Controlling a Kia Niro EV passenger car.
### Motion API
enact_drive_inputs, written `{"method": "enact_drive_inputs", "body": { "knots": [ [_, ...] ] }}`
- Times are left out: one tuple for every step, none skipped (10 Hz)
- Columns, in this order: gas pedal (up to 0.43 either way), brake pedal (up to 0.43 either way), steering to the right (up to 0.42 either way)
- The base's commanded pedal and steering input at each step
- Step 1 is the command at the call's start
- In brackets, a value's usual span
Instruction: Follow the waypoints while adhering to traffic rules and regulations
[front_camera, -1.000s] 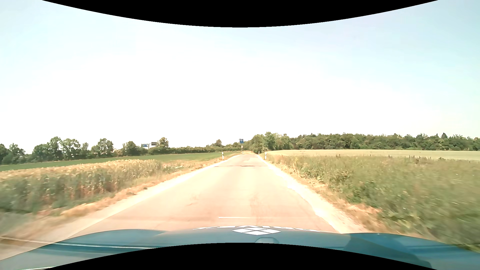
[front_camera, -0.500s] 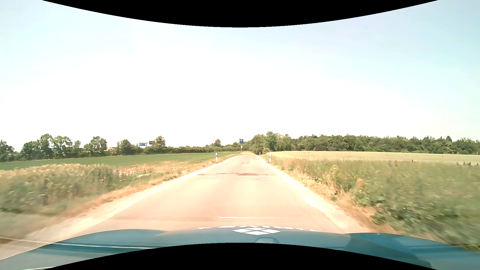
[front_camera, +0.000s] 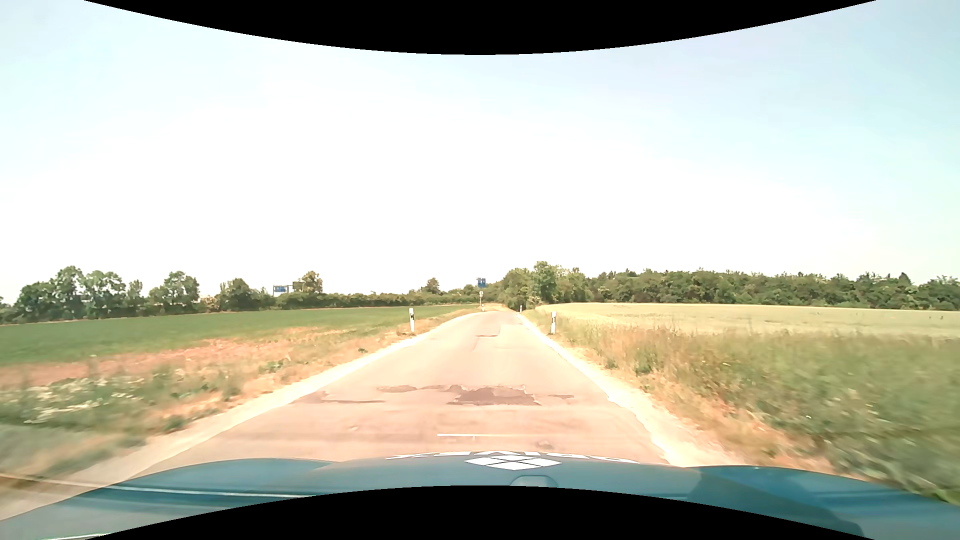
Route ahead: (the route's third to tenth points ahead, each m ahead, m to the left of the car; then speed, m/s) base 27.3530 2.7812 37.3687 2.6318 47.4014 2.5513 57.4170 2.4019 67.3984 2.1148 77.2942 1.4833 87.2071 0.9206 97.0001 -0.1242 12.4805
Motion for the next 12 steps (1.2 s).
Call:
{"method": "enact_drive_inputs", "body": {
  "knots": [
    [0.157,0.0,0.0],
    [0.157,0.0,-0.001],
    [0.15,0.0,-0.001],
    [0.15,0.0,0.001],
    [0.15,0.0,0.001],
    [0.15,0.0,0.003],
    [0.15,0.0,0.002],
    [0.15,0.0,0.001],
    [0.15,0.0,0.0],
    [0.15,0.0,0.0],
    [0.15,0.0,0.001],
    [0.15,0.0,0.001]
  ]
}}
